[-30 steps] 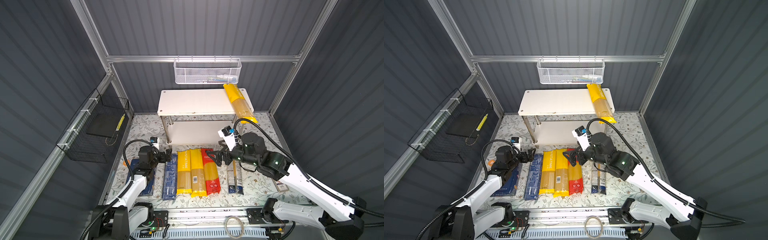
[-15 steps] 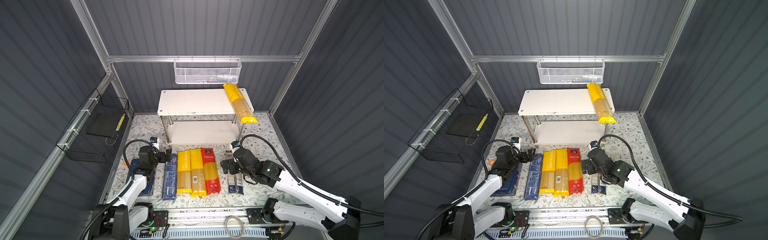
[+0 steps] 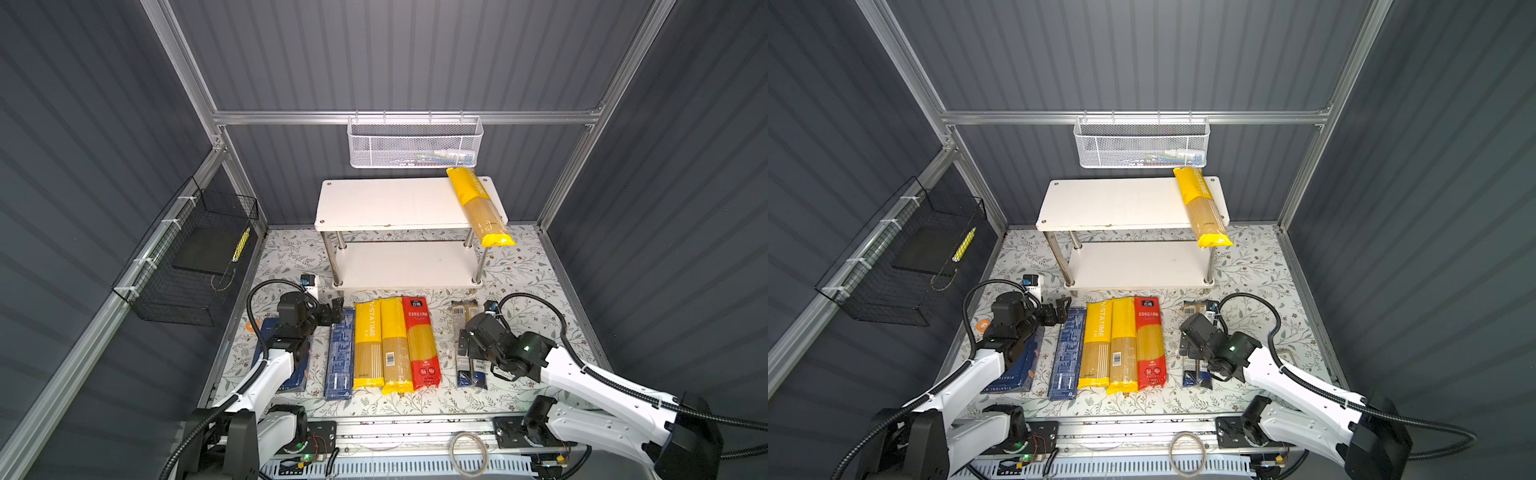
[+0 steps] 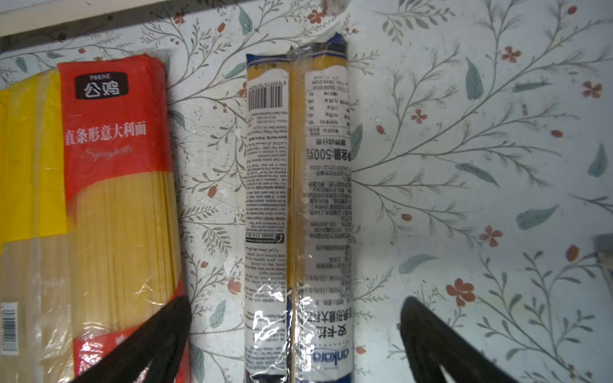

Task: Arrange pasta packages on shelves
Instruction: Pick up the pasta bag from the middle-right of the table.

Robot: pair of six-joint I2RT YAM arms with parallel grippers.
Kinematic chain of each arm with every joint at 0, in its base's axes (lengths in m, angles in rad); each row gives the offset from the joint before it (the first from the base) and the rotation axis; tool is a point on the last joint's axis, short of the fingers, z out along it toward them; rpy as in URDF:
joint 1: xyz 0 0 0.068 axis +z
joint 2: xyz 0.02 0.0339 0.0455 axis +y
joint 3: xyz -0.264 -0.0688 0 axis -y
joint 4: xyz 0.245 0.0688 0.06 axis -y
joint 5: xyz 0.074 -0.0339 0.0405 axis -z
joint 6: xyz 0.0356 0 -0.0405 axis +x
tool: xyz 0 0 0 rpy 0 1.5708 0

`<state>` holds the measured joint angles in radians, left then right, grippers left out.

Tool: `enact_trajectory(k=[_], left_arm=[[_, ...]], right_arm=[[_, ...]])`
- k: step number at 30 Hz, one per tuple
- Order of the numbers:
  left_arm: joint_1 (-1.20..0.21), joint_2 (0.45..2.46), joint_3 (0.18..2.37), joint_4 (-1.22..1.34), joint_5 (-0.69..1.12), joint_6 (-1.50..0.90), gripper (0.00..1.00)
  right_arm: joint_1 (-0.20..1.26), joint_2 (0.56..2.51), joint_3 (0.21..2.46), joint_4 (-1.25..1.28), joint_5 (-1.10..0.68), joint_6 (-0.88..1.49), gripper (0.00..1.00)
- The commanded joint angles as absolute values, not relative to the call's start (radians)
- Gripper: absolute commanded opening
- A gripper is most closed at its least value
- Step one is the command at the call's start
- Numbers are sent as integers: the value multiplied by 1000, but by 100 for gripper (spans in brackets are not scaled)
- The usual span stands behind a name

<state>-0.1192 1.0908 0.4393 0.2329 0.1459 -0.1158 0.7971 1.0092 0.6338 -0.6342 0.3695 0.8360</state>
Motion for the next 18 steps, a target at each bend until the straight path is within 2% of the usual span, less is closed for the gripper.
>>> enact_trajectory(k=[1,9,18], left_arm=[[-127,1097,442,245,140,-105,99],[-133,1103,448,241,140,-99,99],[-138,1091,442,236,127,-101,99]], right_arm=[[790,1028,620,-660,338,877,99],[783,1054,504,-549,268,921,99],[778,1195,528,-456,226,834,99]])
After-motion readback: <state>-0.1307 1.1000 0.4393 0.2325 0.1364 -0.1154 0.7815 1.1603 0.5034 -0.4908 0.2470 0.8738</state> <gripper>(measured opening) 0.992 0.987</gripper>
